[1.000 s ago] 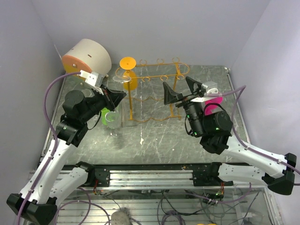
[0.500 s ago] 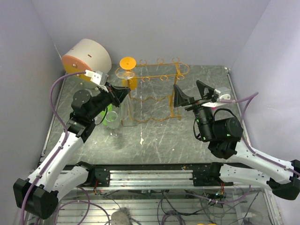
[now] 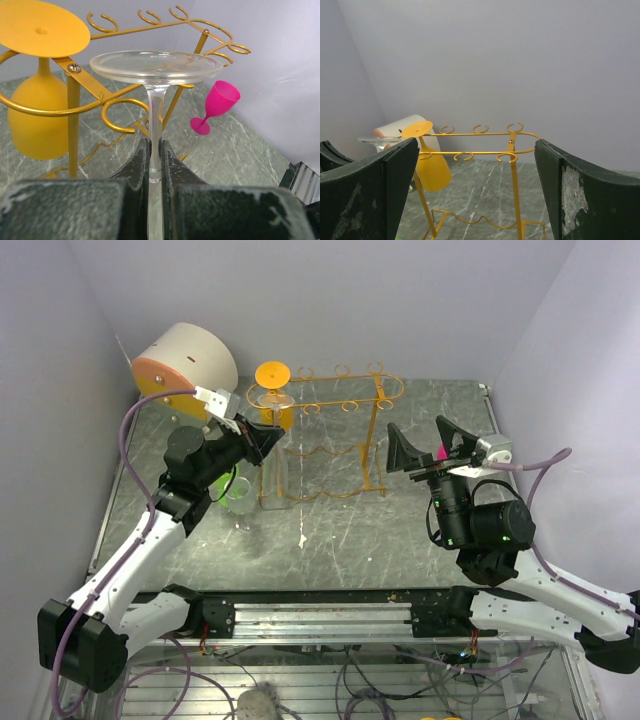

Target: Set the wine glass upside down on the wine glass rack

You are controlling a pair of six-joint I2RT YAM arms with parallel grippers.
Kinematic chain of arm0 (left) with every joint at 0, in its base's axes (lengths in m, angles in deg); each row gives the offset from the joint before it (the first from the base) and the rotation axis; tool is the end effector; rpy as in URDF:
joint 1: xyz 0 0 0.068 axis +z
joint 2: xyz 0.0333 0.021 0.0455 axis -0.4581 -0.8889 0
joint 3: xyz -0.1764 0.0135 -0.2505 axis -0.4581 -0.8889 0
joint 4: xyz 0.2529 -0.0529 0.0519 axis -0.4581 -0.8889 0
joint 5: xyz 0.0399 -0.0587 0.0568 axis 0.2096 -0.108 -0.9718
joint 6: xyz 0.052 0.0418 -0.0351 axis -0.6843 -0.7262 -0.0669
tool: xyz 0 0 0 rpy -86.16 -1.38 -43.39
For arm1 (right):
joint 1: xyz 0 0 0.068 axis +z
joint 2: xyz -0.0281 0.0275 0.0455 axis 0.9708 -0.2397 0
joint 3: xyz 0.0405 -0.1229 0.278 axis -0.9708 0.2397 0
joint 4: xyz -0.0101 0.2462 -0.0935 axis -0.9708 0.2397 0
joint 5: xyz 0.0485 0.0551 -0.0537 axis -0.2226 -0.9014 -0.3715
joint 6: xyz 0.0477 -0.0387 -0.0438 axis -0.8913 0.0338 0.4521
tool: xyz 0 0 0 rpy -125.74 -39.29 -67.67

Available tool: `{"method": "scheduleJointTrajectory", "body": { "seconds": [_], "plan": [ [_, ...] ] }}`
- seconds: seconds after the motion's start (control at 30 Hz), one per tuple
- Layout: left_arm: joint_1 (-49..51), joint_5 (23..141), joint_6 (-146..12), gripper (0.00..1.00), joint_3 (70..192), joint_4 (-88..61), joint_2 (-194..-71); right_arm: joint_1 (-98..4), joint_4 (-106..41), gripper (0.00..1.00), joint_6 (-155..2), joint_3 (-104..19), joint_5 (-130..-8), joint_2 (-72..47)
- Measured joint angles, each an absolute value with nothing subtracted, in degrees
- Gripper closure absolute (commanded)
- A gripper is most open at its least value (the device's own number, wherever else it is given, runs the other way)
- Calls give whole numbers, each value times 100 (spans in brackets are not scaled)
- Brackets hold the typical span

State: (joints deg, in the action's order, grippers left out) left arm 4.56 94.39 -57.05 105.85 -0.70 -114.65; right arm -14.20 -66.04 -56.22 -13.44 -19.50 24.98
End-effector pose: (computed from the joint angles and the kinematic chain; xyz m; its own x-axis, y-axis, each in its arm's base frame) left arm 0.2195 -0.1163 0.3889 -0.1873 -0.2885 -0.9390 0.6658 0.6656 -0.3373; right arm 0.1053 0.1081 0.4650 0.3674 0.3134 -0.8757 -0.3344 0.9231 0.1900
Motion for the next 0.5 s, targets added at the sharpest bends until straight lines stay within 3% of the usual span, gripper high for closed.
{"method": "scheduleJointTrajectory", "body": {
  "seconds": [0.5],
  "plan": [
    [443,9434,-5790,93,10340,140,-11517,-1420,-6536,0,-5589,-1305,-1926,2526]
  ]
}}
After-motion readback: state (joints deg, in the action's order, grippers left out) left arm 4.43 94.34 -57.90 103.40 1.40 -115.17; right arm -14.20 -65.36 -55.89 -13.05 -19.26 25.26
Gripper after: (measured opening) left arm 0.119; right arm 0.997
